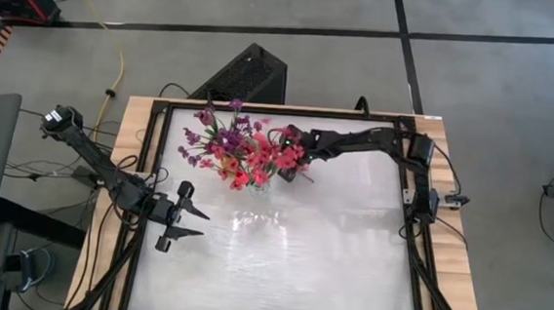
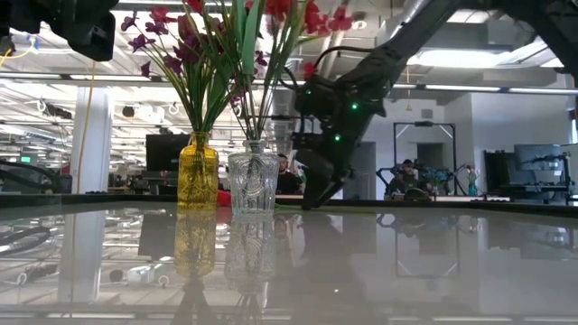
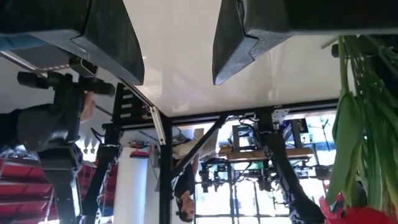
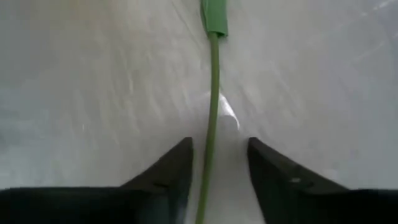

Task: Sort flowers into vase by color
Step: Put the red tulip into the transparent vase

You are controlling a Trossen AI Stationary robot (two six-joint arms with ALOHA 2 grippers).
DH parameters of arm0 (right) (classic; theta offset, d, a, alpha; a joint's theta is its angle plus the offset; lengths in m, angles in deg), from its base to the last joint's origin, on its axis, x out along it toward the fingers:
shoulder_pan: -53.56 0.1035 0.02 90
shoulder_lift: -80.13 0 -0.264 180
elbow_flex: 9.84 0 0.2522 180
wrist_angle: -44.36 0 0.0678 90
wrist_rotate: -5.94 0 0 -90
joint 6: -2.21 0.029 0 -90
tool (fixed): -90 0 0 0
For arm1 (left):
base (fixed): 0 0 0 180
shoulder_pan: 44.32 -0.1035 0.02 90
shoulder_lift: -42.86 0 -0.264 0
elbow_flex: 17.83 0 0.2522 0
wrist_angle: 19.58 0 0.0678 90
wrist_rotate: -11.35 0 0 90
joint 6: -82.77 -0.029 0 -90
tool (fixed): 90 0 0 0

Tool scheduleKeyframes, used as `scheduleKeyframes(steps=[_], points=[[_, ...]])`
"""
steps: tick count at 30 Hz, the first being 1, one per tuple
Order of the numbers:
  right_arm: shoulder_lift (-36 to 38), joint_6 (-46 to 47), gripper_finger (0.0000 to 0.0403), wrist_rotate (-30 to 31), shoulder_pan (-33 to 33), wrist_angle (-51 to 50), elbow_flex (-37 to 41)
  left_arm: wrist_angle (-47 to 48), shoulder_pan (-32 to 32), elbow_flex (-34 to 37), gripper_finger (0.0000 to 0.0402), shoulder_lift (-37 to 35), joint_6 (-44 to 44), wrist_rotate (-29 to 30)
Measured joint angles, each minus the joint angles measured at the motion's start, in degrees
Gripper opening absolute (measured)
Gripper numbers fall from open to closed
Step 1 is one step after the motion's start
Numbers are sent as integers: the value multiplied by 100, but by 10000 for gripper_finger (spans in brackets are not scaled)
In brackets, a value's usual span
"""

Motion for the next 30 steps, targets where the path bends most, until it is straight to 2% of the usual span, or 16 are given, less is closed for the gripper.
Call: scheduleKeyframes(steps=[6, 12, 14, 17, 21, 25, 27, 30], points=[[73, 160, 25, 2, 16, -355, -29, -33, 0, 0, 180, -2, 1, 55], [660, 425, 18, 294, -19, -747, 96, -54, 0, 0, 180, -2, 207, 58], [1046, 486, 18, 557, -82, -463, 249, -53, 0, 0, 180, -2, 278, 55], [1749, 814, 18, 741, -226, 344, 831, -51, 0, 0, 180, -2, 361, 55], [2609, 1409, 18, 733, -369, 1843, 2108, -40, 0, 0, 180, 0, 363, 53], [3227, 2098, 18, 413, -453, 4541, 3444, -37, 0, 0, 180, 0, 353, 38], [3225, 2465, 18, 145, -381, 5895, 3912, -37, 0, 0, 180, 0, 291, 38], [3049, 2761, 18, -14, -62, 7612, 4180, -45, 0, 0, 180, 0, 250, 42]])
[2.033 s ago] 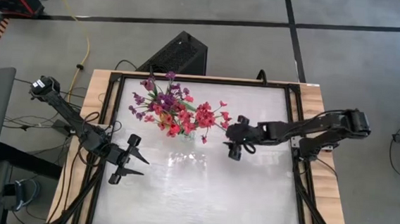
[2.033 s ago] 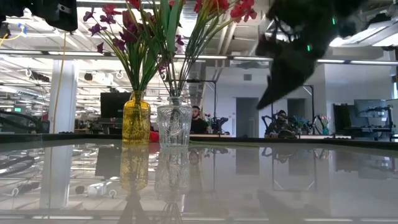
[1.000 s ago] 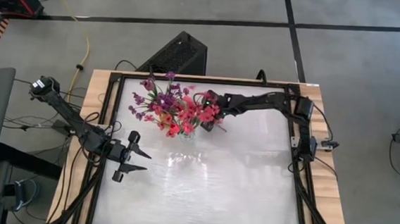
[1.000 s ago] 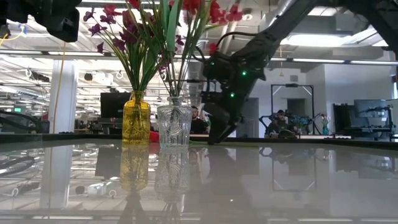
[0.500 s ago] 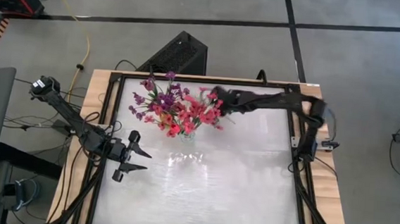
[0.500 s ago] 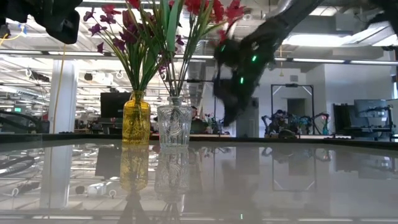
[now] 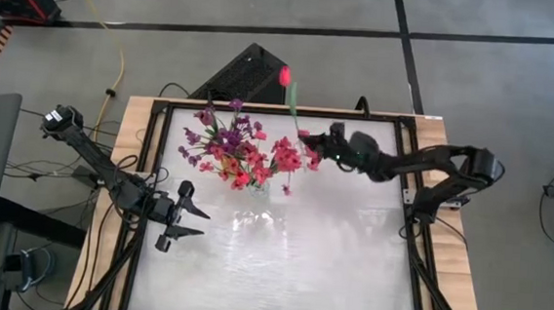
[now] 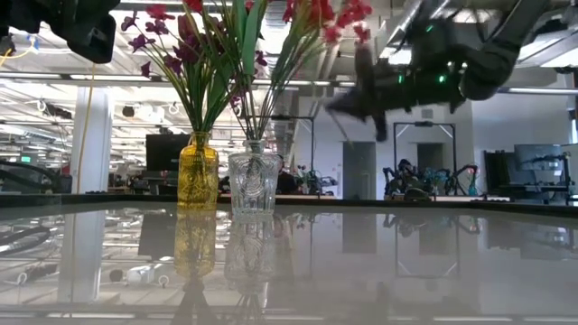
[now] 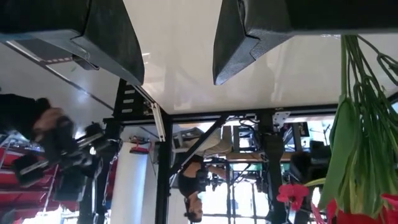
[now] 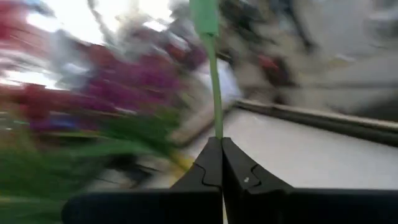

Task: Sort flowers into vase by color
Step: Put the red tulip into the transparent vase

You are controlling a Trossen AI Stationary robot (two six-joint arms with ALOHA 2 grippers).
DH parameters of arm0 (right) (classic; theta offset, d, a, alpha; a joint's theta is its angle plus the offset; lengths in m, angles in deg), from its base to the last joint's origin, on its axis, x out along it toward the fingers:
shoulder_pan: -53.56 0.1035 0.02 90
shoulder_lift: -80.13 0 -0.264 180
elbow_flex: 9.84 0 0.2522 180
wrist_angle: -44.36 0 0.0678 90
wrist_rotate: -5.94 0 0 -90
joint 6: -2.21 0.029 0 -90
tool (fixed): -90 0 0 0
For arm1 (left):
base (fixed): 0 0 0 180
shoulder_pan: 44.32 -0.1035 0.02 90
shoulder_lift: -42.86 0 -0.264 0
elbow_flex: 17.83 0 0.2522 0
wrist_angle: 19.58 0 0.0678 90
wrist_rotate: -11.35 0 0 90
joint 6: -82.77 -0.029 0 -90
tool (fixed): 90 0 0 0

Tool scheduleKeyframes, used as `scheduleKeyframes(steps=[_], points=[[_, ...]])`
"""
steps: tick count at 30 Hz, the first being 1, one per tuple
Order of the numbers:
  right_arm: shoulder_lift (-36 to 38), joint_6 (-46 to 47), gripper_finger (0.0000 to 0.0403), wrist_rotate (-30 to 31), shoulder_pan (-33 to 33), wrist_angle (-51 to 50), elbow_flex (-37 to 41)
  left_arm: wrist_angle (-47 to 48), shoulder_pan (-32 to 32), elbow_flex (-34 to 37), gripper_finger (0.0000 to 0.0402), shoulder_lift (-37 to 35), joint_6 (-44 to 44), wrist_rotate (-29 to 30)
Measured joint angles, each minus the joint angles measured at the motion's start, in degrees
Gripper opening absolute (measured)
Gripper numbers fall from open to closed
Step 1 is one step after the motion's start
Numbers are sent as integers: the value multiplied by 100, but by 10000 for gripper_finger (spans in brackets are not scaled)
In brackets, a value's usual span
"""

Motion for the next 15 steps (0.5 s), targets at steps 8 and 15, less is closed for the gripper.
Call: scheduleKeyframes(steps=[8, 15], points=[[-1261, -184, 18, 247, 854, 2466, -728, -106, 0, 0, 180, 0, -3, 3], [-2599, -391, 17, 455, 993, 3219, -1742, -114, 0, 0, 180, 0, 148, 5]])
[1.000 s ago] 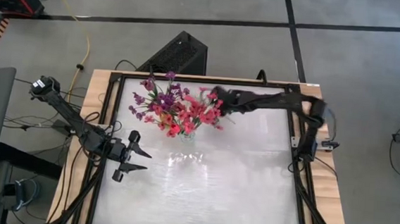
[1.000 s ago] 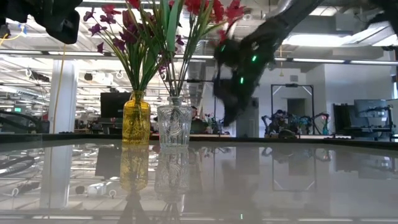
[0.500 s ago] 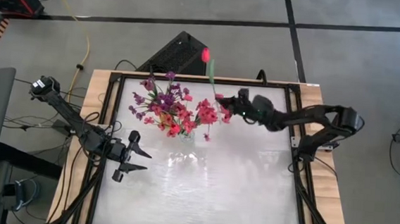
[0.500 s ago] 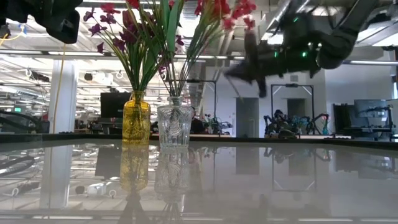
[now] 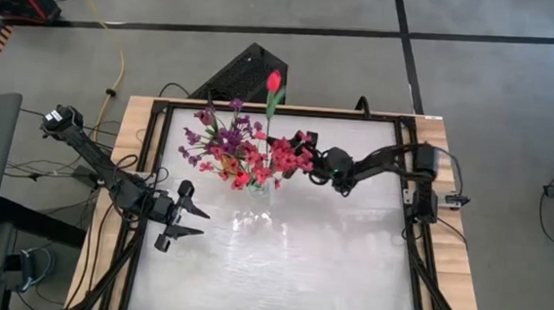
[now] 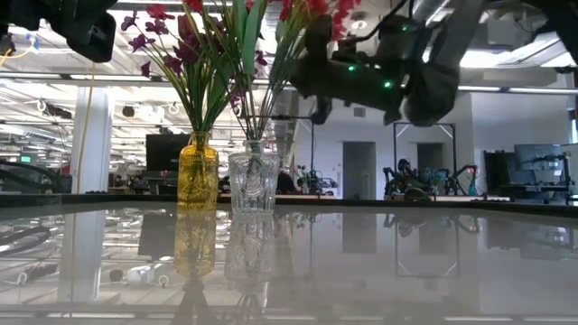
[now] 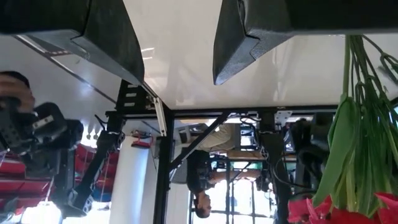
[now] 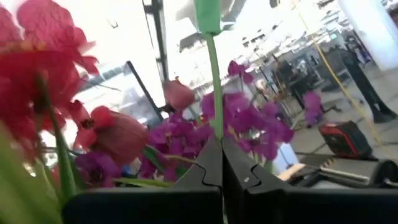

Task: Sort flowers into vase by color
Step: Put the red tulip into the transparent vase

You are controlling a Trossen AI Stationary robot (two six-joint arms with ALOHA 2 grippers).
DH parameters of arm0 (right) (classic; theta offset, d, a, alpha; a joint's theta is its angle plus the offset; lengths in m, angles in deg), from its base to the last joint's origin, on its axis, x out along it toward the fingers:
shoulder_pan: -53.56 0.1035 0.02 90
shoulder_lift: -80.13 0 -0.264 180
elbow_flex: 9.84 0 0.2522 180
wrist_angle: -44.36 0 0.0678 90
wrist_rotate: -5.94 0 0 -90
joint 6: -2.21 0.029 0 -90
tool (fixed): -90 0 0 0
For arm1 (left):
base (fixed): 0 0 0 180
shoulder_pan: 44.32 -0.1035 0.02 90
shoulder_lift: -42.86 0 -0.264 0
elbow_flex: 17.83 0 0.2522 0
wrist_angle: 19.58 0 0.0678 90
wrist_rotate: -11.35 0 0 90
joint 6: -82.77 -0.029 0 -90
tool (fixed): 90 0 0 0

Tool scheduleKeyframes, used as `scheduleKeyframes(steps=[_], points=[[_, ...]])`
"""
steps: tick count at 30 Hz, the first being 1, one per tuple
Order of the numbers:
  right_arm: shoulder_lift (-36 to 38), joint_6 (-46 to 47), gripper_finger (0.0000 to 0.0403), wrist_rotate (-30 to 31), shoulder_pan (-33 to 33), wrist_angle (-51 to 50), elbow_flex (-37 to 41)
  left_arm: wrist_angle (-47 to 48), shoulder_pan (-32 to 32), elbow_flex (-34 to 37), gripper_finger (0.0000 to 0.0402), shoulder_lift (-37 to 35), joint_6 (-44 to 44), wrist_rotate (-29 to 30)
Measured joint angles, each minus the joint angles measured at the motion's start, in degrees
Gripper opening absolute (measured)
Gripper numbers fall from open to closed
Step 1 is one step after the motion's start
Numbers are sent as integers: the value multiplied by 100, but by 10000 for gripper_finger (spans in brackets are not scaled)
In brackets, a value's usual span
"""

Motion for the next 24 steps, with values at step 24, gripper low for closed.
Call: scheduleKeyframes(steps=[24], points=[[-497, -806, 17, 159, 580, 22, -445, 166, 0, 0, 180, 2, -143, 30]])
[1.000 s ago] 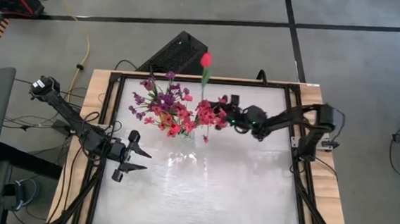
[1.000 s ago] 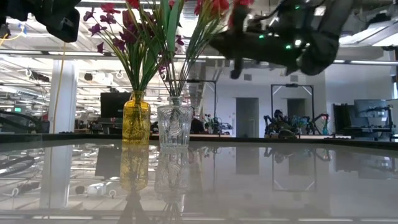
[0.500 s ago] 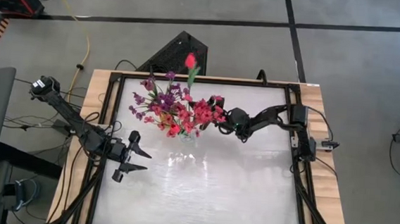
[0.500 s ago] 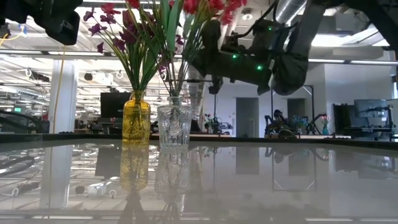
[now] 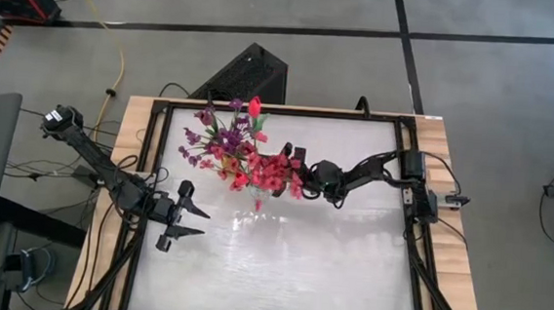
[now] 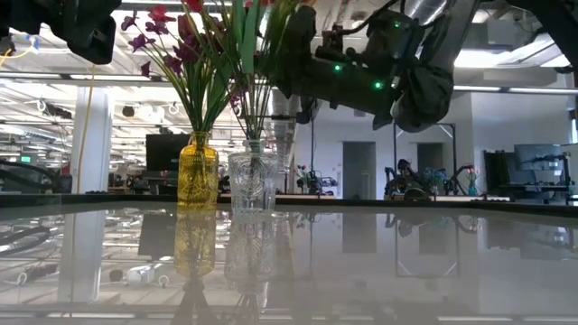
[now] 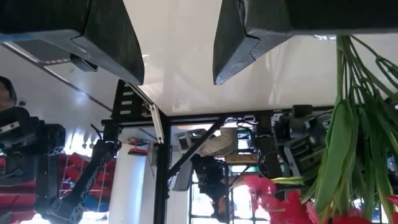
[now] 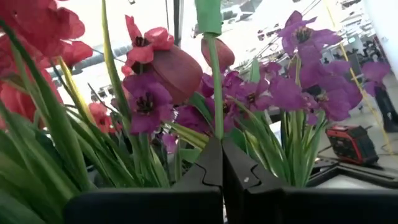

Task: Sort flowers into vase by color
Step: Put the red tulip into the transparent vase

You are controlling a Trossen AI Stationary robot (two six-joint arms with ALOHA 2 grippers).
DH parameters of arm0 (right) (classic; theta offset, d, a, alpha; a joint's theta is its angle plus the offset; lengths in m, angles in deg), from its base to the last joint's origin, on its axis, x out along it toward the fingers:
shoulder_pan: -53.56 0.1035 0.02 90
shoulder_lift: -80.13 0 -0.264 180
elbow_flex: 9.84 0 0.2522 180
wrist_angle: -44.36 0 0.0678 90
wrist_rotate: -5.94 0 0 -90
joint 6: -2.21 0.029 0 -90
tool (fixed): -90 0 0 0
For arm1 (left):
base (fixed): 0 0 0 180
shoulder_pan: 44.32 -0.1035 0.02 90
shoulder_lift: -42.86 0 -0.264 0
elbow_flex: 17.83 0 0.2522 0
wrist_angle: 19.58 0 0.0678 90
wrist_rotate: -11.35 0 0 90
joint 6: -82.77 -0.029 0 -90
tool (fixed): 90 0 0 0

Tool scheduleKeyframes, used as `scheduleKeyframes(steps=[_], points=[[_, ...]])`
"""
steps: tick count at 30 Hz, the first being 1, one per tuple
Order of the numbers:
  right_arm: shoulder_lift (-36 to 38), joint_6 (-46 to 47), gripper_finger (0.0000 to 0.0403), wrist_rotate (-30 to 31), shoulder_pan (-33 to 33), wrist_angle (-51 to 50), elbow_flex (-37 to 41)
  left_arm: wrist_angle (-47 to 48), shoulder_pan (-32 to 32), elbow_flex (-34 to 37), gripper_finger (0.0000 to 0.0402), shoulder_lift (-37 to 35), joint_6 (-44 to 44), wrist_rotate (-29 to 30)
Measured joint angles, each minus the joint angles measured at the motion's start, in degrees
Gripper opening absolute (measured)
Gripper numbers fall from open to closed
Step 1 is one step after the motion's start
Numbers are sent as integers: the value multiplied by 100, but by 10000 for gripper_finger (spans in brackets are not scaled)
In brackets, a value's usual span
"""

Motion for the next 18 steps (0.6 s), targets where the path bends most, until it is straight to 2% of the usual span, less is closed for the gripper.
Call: scheduleKeyframes(steps=[18], points=[[-4, -610, 17, 2, -40, -671, 0, 27, 0, 0, 180, 0, 20, -20]])
